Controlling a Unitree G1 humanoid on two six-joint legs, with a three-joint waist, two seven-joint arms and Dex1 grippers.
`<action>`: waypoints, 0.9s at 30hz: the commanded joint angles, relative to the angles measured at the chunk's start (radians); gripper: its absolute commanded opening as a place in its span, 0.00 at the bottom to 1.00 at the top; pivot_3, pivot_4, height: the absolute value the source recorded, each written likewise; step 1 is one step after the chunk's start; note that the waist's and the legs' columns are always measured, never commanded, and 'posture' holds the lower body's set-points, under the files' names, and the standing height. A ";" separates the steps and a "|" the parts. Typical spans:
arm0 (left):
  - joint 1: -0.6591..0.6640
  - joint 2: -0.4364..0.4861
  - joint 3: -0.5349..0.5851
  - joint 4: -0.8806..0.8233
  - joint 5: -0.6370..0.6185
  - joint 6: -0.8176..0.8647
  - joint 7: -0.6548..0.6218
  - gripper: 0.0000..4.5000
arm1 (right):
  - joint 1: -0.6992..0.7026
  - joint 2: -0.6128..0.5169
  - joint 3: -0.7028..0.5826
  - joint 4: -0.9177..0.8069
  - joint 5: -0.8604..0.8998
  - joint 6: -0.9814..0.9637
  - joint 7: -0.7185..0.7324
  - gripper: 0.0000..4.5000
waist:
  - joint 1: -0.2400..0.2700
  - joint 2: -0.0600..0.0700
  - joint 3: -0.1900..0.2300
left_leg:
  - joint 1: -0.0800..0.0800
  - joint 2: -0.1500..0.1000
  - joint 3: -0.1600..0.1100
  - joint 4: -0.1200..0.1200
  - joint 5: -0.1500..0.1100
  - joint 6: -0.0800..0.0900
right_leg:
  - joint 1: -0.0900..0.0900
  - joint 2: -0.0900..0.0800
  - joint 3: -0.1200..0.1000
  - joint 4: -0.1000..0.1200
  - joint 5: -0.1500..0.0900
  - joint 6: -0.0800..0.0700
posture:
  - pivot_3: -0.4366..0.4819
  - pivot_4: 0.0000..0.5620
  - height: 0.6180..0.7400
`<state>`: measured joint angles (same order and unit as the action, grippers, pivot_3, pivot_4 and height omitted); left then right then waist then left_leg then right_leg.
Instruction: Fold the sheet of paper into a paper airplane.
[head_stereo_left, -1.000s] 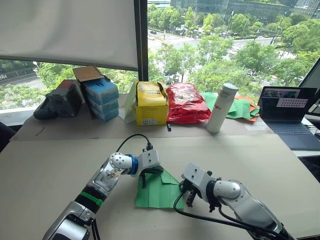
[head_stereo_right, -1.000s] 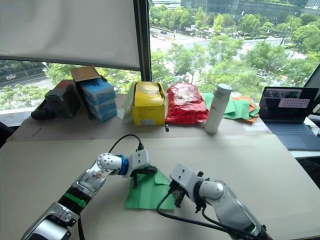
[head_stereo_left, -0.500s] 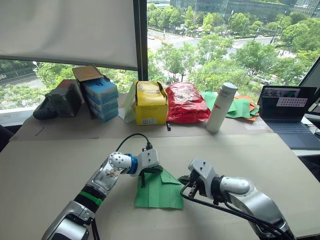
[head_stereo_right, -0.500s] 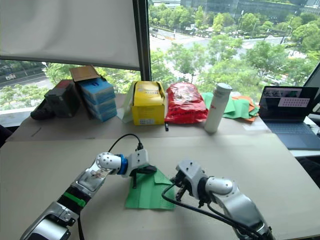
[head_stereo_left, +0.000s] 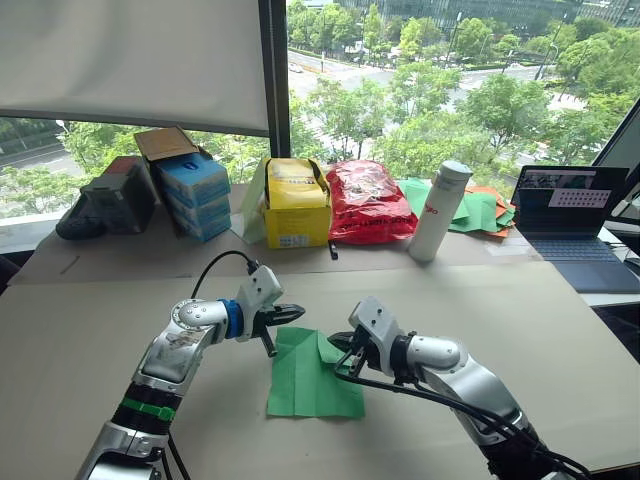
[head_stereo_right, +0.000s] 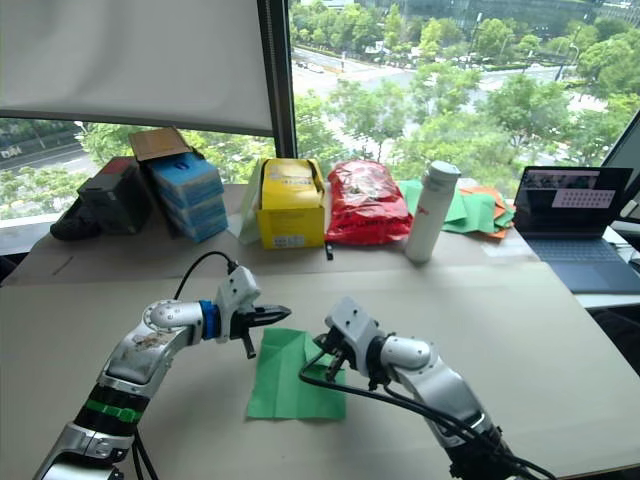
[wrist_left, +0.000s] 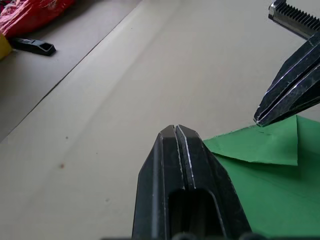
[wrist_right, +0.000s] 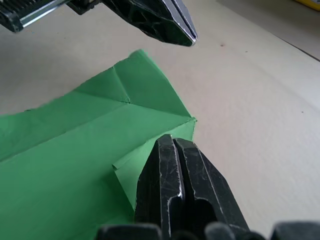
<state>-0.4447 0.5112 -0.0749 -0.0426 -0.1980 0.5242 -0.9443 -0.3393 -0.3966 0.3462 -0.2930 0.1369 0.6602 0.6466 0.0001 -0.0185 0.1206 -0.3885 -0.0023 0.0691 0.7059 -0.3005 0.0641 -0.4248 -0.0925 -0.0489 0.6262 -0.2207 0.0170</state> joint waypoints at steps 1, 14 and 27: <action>0.051 0.017 0.098 -0.071 -0.078 0.097 0.047 0.00 | -0.012 0.003 0.021 0.010 -0.019 -0.044 0.008 0.01 | 0.000 0.001 0.002 | 0.000 0.000 0.000 0.000 0.000 0.000 | 0.000 0.000 0.000 0.000 0.000 0.000 | 0.48 0.27 1.00; 0.206 -0.087 0.202 -0.161 -0.300 0.286 0.164 0.57 | 0.011 -0.002 0.065 0.047 -0.066 -0.050 0.020 0.00 | 0.004 0.001 0.005 | 0.001 0.000 -0.001 0.000 0.003 -0.005 | 0.001 -0.002 0.005 0.001 0.000 0.000 | 0.48 0.27 1.00; 0.229 -0.078 0.162 -0.128 -0.305 0.274 0.183 0.65 | 0.018 0.008 0.062 0.035 -0.077 -0.036 0.013 0.00 | 0.000 0.001 0.005 | 0.003 0.000 -0.001 -0.002 0.003 -0.006 | 0.001 -0.004 0.006 0.001 0.000 -0.001 | 0.48 0.27 1.00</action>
<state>-0.2094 0.4280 0.0800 -0.1582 -0.4781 0.8107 -0.7577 -0.3324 -0.3916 0.4098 -0.2433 0.0608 0.6177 0.6641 -0.0003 -0.0174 0.1260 -0.3859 -0.0024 0.0685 0.7035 -0.2972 0.0578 -0.4240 -0.0967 -0.0426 0.6267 -0.2206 0.0163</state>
